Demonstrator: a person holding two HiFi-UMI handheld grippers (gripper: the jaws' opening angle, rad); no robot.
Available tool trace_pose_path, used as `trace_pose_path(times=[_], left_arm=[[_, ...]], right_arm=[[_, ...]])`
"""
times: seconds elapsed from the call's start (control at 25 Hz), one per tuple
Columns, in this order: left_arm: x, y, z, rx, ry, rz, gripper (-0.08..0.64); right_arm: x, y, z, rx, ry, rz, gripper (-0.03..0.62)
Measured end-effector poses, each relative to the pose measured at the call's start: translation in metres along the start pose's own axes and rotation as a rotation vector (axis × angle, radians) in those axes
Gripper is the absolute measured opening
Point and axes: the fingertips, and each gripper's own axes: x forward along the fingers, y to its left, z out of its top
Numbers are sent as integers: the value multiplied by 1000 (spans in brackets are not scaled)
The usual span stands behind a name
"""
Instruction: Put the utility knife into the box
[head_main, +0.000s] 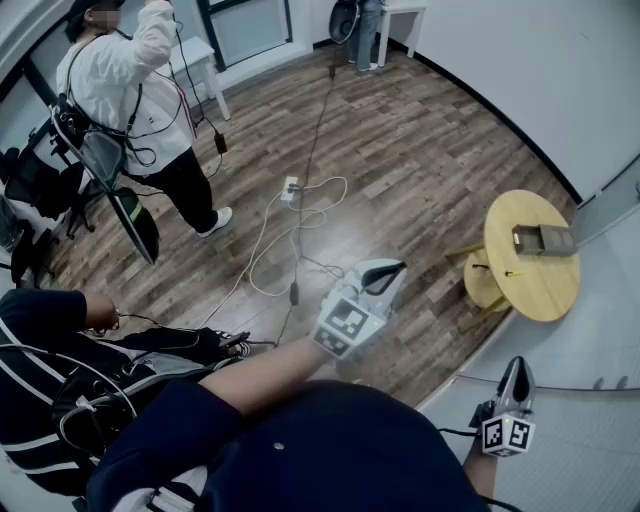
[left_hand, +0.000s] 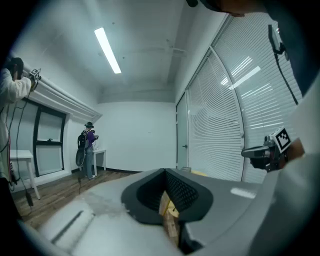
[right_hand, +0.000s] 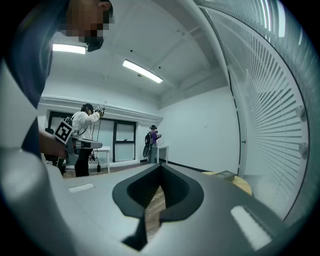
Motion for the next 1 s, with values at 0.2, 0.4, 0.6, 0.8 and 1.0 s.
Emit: trace_pose_path(times=[0.2, 0.4, 0.6, 0.8, 1.0], left_arm=[[-5, 30, 3, 24, -2, 89, 3], [7, 29, 9, 28, -2, 95, 3], [21, 25, 19, 32, 4, 96, 3], [38, 22, 19, 64, -11, 119, 3], [51, 27, 10, 45, 4, 167, 3]], right_arm=[[38, 6, -1, 1, -19, 64, 6], [35, -9, -5, 9, -23, 41, 6], [28, -23, -9, 60, -50, 19, 6], [26, -42, -14, 52, -55, 22, 6], [38, -64, -31, 50, -25, 14, 6]])
